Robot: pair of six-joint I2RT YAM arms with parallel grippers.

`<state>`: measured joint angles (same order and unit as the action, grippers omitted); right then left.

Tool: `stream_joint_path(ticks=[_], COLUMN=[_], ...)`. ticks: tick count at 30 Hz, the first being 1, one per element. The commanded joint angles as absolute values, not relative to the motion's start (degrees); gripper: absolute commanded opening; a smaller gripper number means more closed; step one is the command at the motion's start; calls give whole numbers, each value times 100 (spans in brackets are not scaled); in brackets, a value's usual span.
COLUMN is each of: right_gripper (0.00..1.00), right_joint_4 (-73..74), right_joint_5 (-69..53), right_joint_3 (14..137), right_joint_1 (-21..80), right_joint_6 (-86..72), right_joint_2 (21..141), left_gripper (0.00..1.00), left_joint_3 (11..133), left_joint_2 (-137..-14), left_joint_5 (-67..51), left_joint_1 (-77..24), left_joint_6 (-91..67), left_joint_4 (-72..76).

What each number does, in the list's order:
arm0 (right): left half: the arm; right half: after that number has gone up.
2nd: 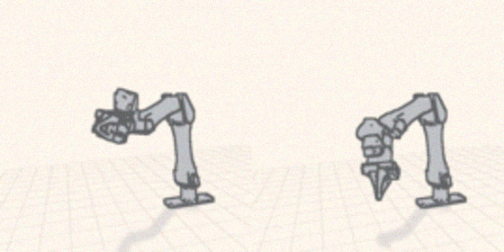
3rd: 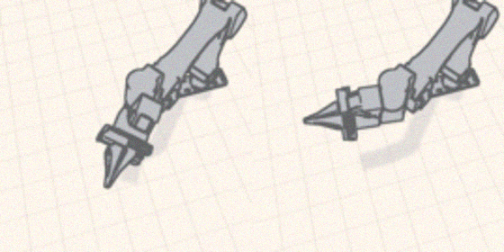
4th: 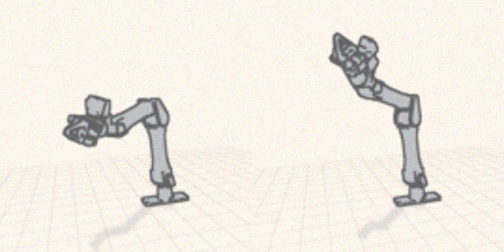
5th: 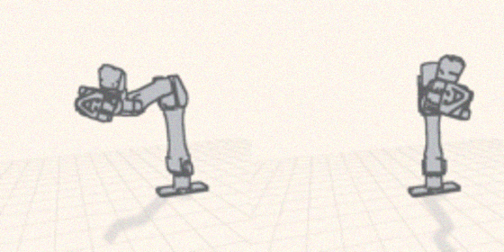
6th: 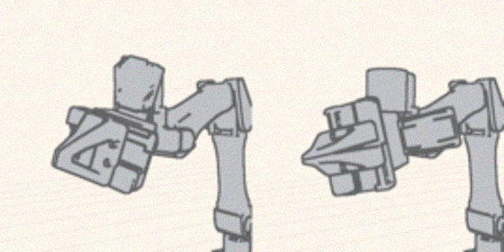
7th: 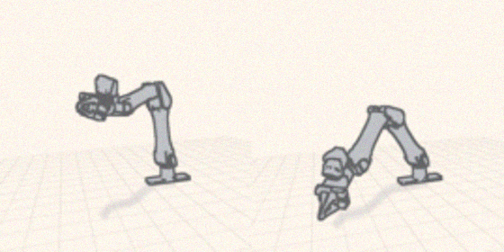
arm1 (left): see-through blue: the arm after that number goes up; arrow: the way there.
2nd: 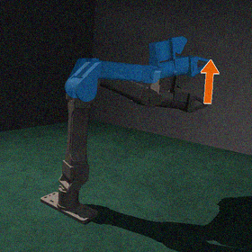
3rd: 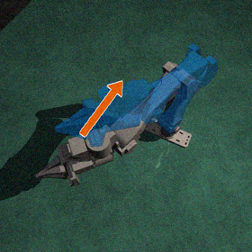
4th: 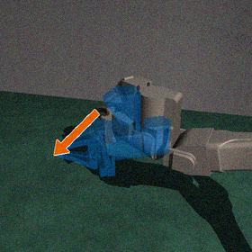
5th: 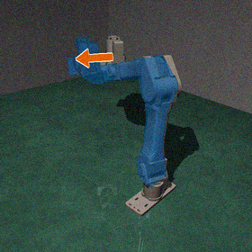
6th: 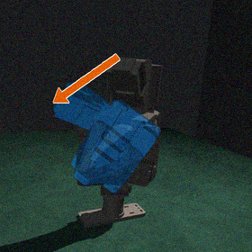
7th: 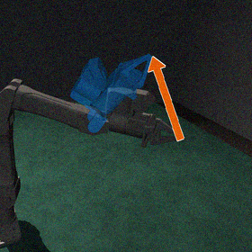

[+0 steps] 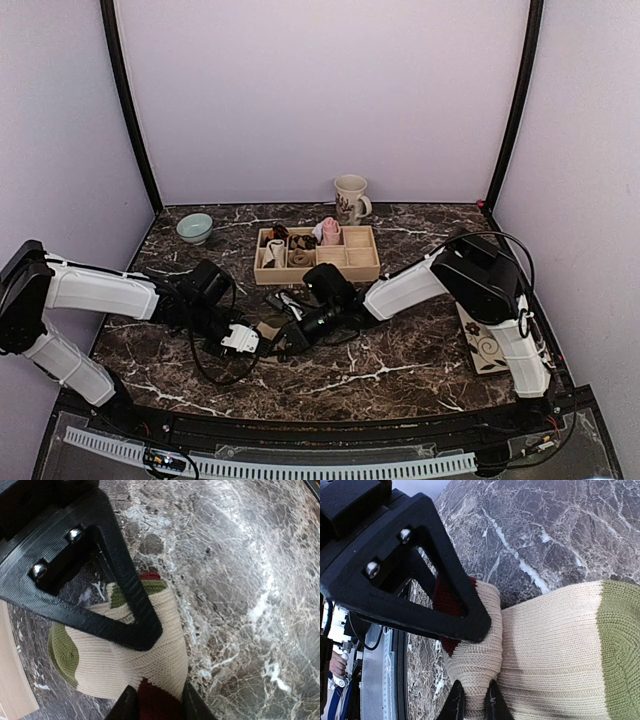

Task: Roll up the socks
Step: Roll the sock at the center of the board.

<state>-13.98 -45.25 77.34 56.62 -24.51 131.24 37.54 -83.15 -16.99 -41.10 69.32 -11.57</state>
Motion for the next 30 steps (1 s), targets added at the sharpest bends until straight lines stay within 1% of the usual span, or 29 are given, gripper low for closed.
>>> stream_joint_path(ticks=[1, 2, 3, 4, 5, 7, 11, 16, 18, 20, 23, 25, 27, 28, 30], right_gripper=[14, 34, 55, 91, 99, 100, 100, 100, 100, 100, 100, 100, 100, 100, 100], right_joint_4=[-359, -549, -857, -1182, -1462, -1790, -2328, -3693, -4010, -3861, -2995, -2856, -3150, -3272, -3449], right_joint_5=[-3598, -3323, -3117, -2930, -2804, -2601, -1919, -864, -539, -159, 604, 1589, 3092, 3818, 4710], right_joint_3=[7175, 7018, 6788, 6544, 6319, 6072, 5521, 4115, 3734, 3655, 3909, 3891, 3811, 3803, 3799], right_joint_1=[5629, 5638, 5642, 5643, 5636, 5625, 5632, 5655, 5787, 6067, 6561, 7006, 7550, 7720, 7775], right_joint_6=[-2508, -2462, -2420, -2395, -2364, -2154, -1856, -1861, -1710, -1202, -597, -130, 347, 483, 450], right_joint_2=[13511, 13310, 13092, 12825, 12583, 12217, 11505, 10476, 9998, 9659, 9439, 9307, 9191, 9172, 9176], left_gripper=[24, 16, 4, 0, 0, 0, 0, 0, 0, 0, 0, 0, 0, 0, 0], left_joint_3=[3808, 3894, 3980, 4088, 4208, 4376, 4469, 4854, 5070, 5355, 5826, 6054, 6216, 6260, 6336], left_joint_2=[-8427, -8493, -8570, -8655, -8736, -8908, -9125, -9411, -9611, -9913, -10409, -10679, -10857, -10911, -11038], left_joint_5=[-1823, -1908, -1987, -2082, -2207, -2426, -2525, -2992, -3040, -3123, -3336, -3367, -3370, -3381, -3357], left_joint_1=[-4136, -4132, -4127, -4128, -4106, -4010, -3863, -3563, -3352, -3310, -3279, -3278, -3276, -3278, -3282], left_joint_6=[7102, 7071, 7044, 7045, 7074, 7092, 7078, 6948, 6977, 7011, 7001, 6919, 6876, 6840, 6833], left_joint_4=[-1303, -1480, -1643, -1870, -2145, -2512, -2720, -3163, -3408, -3790, -4390, -4558, -4652, -4657, -4732])
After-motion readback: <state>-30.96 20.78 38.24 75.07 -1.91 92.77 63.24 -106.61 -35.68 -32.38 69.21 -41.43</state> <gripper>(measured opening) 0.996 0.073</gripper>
